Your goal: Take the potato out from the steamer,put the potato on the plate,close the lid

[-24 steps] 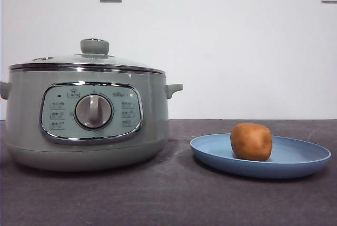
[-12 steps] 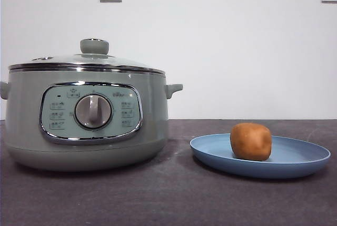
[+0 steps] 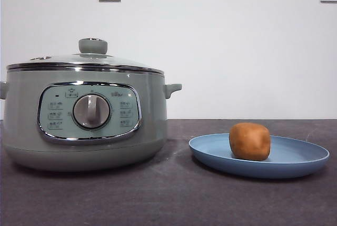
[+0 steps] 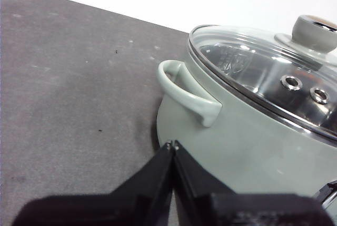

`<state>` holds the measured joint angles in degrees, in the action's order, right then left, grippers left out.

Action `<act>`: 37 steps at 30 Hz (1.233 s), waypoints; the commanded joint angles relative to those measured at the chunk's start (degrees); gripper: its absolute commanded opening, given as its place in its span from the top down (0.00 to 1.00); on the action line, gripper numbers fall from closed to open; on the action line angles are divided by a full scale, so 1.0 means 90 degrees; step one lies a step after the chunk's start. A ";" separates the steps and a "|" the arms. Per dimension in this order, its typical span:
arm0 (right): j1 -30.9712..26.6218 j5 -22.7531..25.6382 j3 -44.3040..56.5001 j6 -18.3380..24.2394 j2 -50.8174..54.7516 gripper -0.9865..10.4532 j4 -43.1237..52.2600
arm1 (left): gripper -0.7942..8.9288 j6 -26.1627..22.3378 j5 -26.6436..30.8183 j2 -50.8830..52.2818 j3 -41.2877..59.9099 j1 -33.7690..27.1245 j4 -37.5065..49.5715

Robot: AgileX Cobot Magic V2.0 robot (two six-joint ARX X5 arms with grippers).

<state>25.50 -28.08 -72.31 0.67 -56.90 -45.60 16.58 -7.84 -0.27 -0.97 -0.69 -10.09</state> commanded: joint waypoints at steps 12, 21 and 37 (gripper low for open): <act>0.0005 -0.0005 0.0002 0.0032 0.0007 0.91 0.0012 | 0.92 -0.0005 0.0027 0.0017 0.0080 -0.0012 0.0005; -0.0010 0.0777 0.0005 0.0318 0.0029 0.91 -0.0100 | 0.92 -0.0005 0.0027 0.0017 0.0080 -0.0012 0.0005; -0.2484 0.1634 0.5304 -0.0906 0.2924 0.91 0.4556 | 0.92 -0.0005 0.0029 0.0017 0.0080 -0.0012 0.0005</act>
<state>3.75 -13.37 -29.93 -4.32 -32.16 -8.56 16.58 -7.84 -0.27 -0.97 -0.69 -10.11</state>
